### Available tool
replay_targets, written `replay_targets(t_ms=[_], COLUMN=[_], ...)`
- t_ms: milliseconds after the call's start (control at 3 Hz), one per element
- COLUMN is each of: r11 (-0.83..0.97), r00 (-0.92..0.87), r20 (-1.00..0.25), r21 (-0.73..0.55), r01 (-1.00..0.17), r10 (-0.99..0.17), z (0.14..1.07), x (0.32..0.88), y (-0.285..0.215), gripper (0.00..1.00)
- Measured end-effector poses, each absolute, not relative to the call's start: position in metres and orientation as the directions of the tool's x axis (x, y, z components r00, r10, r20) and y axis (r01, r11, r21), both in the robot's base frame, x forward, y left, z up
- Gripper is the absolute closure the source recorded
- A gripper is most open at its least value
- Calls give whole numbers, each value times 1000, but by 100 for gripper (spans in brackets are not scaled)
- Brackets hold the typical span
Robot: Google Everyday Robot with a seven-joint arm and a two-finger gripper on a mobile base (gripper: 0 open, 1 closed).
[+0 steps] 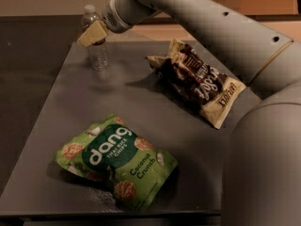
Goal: Move water bottle near green rice chip bag
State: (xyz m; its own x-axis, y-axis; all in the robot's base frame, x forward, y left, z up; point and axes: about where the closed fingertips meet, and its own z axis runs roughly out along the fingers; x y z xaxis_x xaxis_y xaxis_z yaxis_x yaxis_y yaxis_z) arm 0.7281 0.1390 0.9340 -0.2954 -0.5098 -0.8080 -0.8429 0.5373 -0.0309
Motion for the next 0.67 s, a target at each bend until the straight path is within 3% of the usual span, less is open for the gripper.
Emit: replay_targets(t_ms=[667], r11=[534], r00=[-295], r20=[-833], r21=[-1], r01=[-846], r10=[-468], z=[947], x=[729], y=[137], gripper=[64])
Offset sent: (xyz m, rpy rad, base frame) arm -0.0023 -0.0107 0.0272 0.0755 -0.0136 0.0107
